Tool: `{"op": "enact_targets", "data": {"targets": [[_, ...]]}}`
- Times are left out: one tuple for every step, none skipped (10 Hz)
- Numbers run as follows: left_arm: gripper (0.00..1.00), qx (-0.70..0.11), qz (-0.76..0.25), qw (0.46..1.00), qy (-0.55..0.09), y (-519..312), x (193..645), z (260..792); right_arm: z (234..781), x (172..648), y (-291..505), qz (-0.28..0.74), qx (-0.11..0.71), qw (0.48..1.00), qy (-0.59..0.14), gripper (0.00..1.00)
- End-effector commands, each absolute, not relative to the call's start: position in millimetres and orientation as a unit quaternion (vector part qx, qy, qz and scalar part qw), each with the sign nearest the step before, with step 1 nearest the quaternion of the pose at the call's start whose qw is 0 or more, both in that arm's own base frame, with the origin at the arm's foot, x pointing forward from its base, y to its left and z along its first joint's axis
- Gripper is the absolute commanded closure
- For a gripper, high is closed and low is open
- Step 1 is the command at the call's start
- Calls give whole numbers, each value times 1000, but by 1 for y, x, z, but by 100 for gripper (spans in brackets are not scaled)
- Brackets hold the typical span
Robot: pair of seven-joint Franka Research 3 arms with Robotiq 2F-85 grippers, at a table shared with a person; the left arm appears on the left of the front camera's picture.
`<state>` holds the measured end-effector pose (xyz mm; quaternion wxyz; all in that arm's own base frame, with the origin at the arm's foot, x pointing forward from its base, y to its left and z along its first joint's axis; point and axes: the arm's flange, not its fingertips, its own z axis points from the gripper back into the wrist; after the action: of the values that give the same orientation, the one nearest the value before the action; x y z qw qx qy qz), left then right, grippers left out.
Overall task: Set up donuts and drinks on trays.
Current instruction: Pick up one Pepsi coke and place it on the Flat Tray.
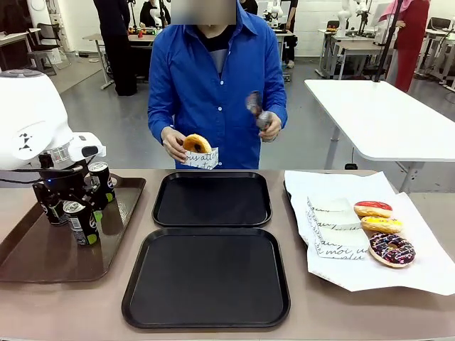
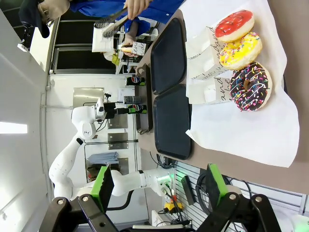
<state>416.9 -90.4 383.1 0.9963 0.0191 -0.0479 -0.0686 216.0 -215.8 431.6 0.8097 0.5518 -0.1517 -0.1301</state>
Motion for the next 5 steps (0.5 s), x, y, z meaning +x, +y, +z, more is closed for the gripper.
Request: {"op": "enact_targets", "data": {"targets": [[0, 34, -47, 994, -93, -95, 405, 382, 431, 214, -217, -126, 559, 805, -154, 0], [0, 34, -45, 993, -102, -92, 402, 382, 431, 214, -217, -126, 559, 805, -154, 0], [0, 36, -43, 993, -104, -90, 403, 381, 431, 214, -217, -126, 559, 805, -154, 0], [0, 34, -37, 994, -97, -86, 406, 379, 431, 214, -217, -126, 559, 805, -154, 0], [0, 33, -37, 995, -89, -84, 406, 378, 431, 214, -217, -126, 559, 805, -154, 0]]}}
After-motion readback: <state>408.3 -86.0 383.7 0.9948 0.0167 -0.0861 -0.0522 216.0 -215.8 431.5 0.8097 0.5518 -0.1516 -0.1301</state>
